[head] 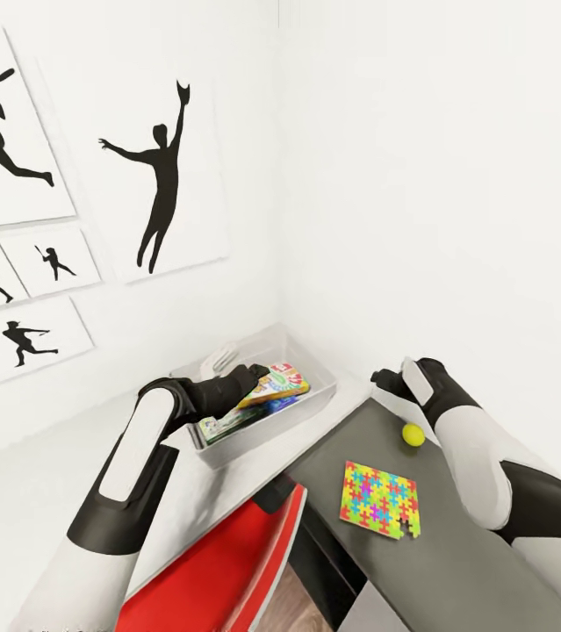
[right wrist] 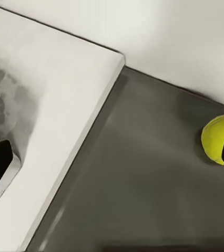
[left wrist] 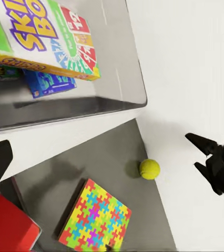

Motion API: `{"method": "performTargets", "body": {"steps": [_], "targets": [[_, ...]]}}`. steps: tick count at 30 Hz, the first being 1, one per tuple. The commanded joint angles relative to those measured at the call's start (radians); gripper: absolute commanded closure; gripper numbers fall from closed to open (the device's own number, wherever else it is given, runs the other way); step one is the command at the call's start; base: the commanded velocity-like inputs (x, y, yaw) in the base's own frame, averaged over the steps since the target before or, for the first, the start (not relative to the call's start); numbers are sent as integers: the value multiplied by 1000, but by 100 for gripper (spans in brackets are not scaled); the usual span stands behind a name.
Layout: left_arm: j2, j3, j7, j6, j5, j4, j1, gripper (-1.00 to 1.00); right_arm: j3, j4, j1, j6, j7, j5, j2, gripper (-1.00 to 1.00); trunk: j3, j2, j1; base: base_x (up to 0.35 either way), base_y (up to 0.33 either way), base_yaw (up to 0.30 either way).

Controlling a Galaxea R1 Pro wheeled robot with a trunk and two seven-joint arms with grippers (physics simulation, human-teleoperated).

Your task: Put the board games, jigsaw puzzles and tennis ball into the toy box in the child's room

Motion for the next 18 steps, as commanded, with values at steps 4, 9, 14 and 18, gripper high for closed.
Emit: {"method": "performTargets", "body": {"steps": [4, 9, 14, 18], "targets": [[-14, -24, -14, 6, 34, -1, -9, -100, -3, -12, -3, -7, -39, -30, -2, -100, -3, -2, 1, 0, 0, 53], [-21, -46, -82, 0, 59, 0, -9, -100, -4, -19, -4, -11, -59, -48, -8, -100, -7, -2, 1, 0, 0, 25], [-20, -49, -131, -3, 65, 0, -5, -100, -5, -19, -4, -12, -64, -53, -17, -100, -14, -2, 1, 0, 0, 13], [-17, -47, -187, -5, 70, 0, 6, -100, -6, -21, -5, -12, -69, -62, -30, -100, -19, -2, 1, 0, 0, 7]]}}
